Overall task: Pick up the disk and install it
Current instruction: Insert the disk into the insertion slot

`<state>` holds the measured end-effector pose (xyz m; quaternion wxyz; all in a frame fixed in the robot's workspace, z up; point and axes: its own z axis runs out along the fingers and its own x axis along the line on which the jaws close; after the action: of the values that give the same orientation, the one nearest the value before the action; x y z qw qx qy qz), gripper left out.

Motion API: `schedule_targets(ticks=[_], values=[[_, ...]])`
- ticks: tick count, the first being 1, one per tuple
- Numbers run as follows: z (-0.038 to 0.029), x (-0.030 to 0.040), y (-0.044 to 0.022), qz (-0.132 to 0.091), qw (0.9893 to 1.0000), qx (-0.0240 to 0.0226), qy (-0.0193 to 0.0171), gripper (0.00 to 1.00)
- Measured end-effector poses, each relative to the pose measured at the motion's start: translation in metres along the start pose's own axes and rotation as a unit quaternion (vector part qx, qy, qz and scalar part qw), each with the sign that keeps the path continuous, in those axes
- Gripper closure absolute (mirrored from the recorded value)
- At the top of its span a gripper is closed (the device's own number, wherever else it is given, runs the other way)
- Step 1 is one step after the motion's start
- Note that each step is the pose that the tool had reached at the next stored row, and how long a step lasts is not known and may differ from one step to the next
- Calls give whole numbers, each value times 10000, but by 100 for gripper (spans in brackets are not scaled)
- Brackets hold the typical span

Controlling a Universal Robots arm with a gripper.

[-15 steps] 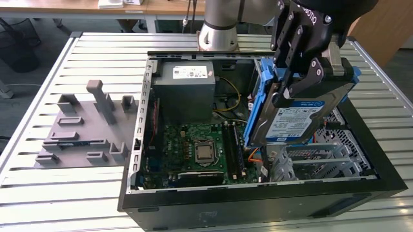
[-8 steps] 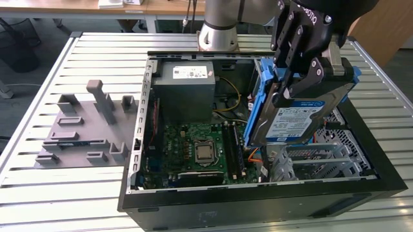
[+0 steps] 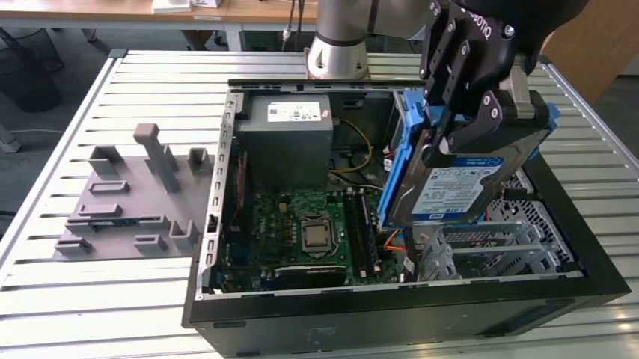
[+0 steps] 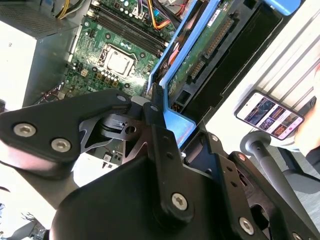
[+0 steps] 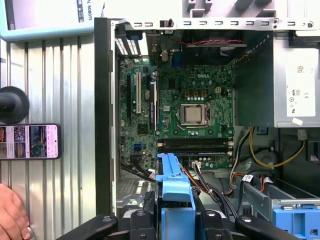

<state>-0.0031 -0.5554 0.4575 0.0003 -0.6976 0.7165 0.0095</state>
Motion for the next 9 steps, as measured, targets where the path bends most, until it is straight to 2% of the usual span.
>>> schedule_targets(ticks=[5,9], values=[[4,18,-13,0,10000,0,0,64],[10,18,-89,0,10000,0,0,64]])
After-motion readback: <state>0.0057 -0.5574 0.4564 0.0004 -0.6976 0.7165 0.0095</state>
